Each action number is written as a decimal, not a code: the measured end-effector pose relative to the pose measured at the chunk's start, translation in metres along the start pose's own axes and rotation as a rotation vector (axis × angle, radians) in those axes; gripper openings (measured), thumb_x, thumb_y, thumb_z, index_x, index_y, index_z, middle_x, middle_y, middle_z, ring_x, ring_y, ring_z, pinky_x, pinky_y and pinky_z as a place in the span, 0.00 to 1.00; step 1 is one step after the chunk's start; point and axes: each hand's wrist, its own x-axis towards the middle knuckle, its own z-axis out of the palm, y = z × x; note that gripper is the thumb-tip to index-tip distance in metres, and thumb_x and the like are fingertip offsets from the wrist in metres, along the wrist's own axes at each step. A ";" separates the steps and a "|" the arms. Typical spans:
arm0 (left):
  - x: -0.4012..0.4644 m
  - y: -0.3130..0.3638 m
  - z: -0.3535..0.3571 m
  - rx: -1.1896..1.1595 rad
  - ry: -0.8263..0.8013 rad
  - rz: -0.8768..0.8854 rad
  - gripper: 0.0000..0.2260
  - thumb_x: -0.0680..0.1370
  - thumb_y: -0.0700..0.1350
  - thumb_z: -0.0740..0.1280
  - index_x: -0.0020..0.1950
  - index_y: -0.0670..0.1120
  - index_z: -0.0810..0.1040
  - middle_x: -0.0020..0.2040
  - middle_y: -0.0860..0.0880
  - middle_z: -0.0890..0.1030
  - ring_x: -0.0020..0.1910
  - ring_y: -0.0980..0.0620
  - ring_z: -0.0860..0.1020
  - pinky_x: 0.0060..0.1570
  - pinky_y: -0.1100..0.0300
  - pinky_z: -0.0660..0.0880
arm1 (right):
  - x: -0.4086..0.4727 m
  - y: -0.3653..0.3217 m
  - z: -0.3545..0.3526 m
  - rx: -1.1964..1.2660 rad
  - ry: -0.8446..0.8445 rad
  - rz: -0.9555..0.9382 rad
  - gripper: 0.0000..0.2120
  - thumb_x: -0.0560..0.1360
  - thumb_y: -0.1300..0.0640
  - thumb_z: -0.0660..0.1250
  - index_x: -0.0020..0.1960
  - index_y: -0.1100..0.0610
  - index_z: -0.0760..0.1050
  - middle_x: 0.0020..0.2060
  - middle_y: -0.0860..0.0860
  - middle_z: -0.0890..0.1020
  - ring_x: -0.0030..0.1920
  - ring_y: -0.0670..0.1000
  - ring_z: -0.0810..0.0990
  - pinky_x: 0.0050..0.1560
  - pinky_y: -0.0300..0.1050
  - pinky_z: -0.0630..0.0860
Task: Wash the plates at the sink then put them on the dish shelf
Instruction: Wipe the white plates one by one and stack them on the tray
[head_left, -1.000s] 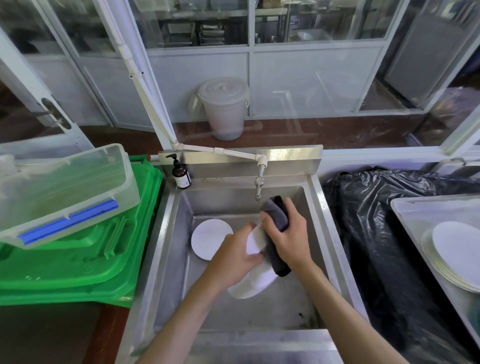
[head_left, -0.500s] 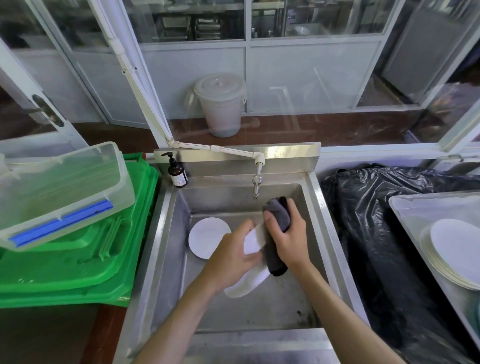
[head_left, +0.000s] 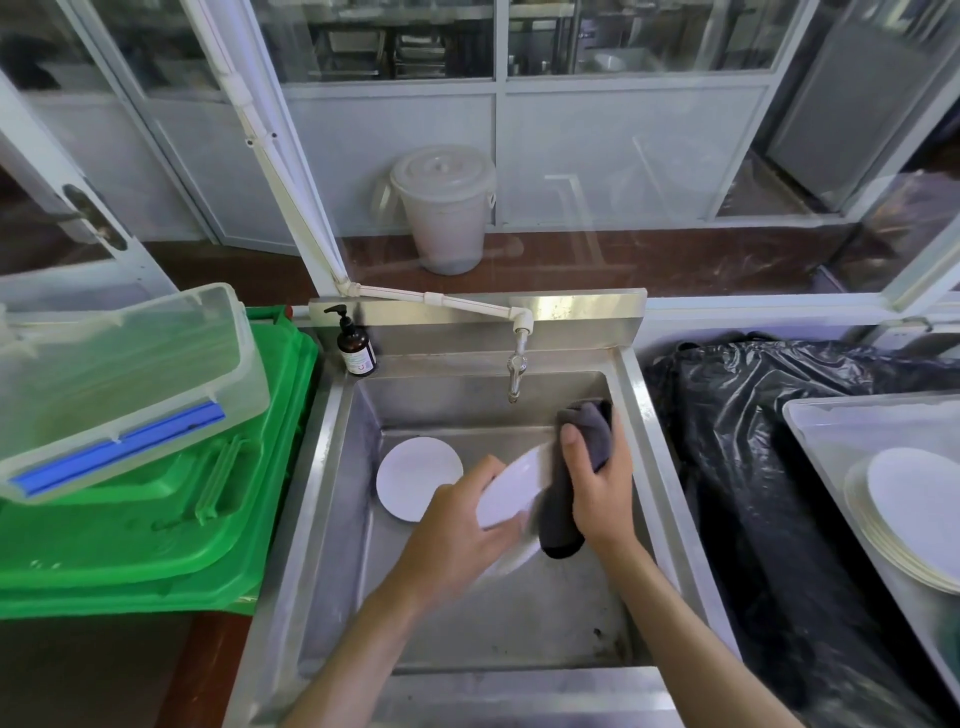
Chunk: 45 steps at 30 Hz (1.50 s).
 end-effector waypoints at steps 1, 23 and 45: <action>-0.002 0.001 0.000 -0.032 0.036 -0.013 0.12 0.77 0.44 0.75 0.46 0.51 0.71 0.36 0.60 0.73 0.35 0.58 0.69 0.35 0.67 0.66 | 0.002 0.003 -0.002 0.017 0.038 0.070 0.09 0.79 0.46 0.66 0.55 0.50 0.77 0.47 0.39 0.82 0.51 0.41 0.81 0.54 0.35 0.73; 0.016 -0.012 -0.002 -0.101 -0.103 -0.052 0.12 0.76 0.41 0.76 0.46 0.48 0.73 0.38 0.55 0.74 0.38 0.56 0.71 0.38 0.64 0.67 | 0.004 0.003 0.000 -0.190 -0.145 -0.074 0.08 0.80 0.58 0.71 0.46 0.55 0.72 0.38 0.45 0.77 0.38 0.48 0.77 0.40 0.41 0.73; 0.049 -0.005 0.032 -0.921 0.635 -0.591 0.06 0.85 0.48 0.65 0.50 0.54 0.80 0.49 0.54 0.85 0.49 0.51 0.83 0.53 0.51 0.80 | -0.069 0.036 0.019 -0.412 -0.099 0.124 0.06 0.83 0.51 0.66 0.52 0.52 0.73 0.49 0.44 0.71 0.46 0.45 0.77 0.45 0.36 0.72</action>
